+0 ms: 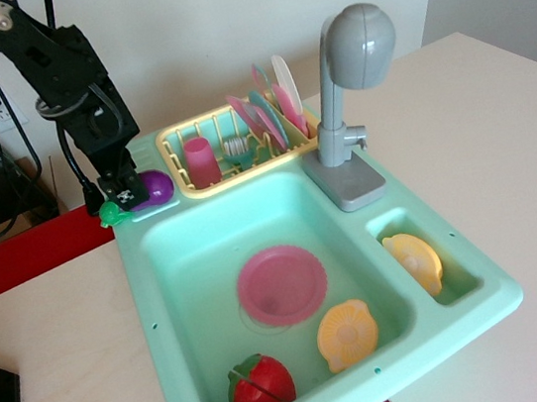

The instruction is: Put eggplant on plate

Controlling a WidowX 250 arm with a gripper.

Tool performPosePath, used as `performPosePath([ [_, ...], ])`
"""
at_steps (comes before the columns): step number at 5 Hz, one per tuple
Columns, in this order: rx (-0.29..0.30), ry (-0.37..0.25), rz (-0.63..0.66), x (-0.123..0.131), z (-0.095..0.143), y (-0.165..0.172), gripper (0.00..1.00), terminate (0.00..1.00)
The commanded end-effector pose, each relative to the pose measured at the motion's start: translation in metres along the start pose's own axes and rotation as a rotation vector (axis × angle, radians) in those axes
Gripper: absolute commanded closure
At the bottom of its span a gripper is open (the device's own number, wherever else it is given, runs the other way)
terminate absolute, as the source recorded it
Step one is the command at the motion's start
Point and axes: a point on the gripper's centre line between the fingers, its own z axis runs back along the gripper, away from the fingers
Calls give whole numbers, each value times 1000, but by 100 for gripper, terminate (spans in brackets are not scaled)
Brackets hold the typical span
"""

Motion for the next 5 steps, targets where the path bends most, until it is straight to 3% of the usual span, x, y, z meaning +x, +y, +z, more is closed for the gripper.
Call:
performPosePath([
  [1, 13, -14, 13, 12, 7, 2, 0, 0],
  [4, 51, 6, 34, 15, -10, 0, 0, 0],
  [5, 62, 2, 40, 11, -13, 0, 100, 0],
])
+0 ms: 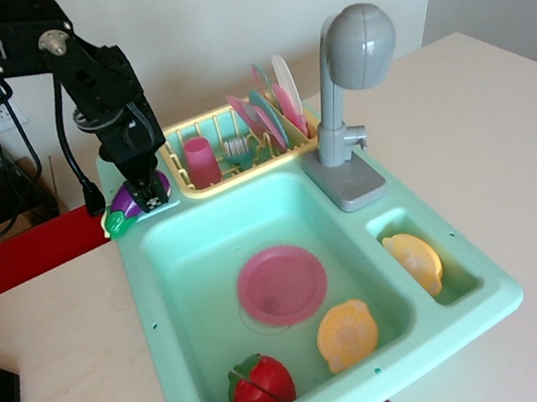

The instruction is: Put eggplant on plate

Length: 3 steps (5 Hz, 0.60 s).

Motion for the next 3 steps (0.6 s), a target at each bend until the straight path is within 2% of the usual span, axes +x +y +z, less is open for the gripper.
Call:
performPosePath([
  [1, 19, -58, -1, -2, 9, 1, 100, 0],
  [3, -27, -160, -74, 25, 40, -25, 100, 0],
])
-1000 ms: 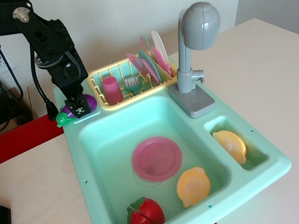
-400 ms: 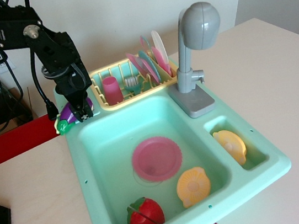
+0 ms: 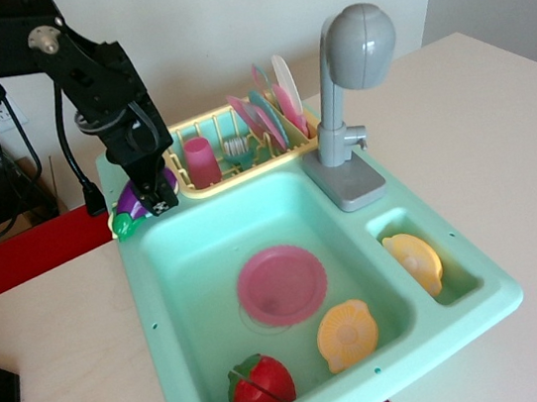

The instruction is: Put eggplant on plate

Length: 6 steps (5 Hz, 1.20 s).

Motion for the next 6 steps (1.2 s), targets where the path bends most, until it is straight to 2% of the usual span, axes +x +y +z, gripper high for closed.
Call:
performPosePath([
  [1, -38, -113, -68, 35, 29, -27, 100, 0],
  [2, -88, -110, -101, 49, 23, -49, 100, 0],
  [3, -140, -84, -139, 57, 5, -73, 100, 0],
  [4, -144, -62, -159, 60, -10, -93, 100, 0],
  [6, -143, -28, -165, 60, -43, -108, 100, 0],
])
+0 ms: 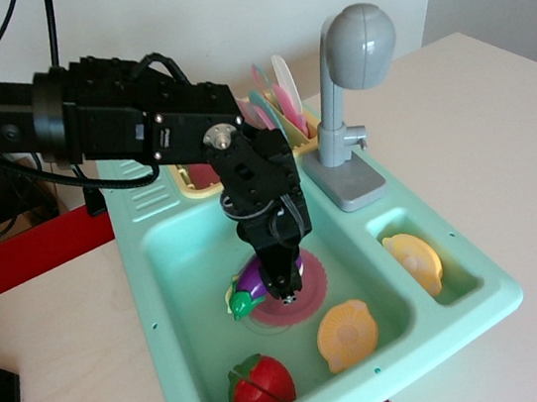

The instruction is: Put eggplant on plate

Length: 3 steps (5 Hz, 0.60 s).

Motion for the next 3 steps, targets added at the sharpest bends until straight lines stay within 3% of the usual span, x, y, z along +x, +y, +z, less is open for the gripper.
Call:
performPosePath([
  [1, 13, -38, 22, 10, -2, 0, 100, 0],
  [2, 2, -50, 50, 13, -4, 3, 0, 0],
  [3, -3, -72, 66, 10, 13, 6, 0, 0],
])
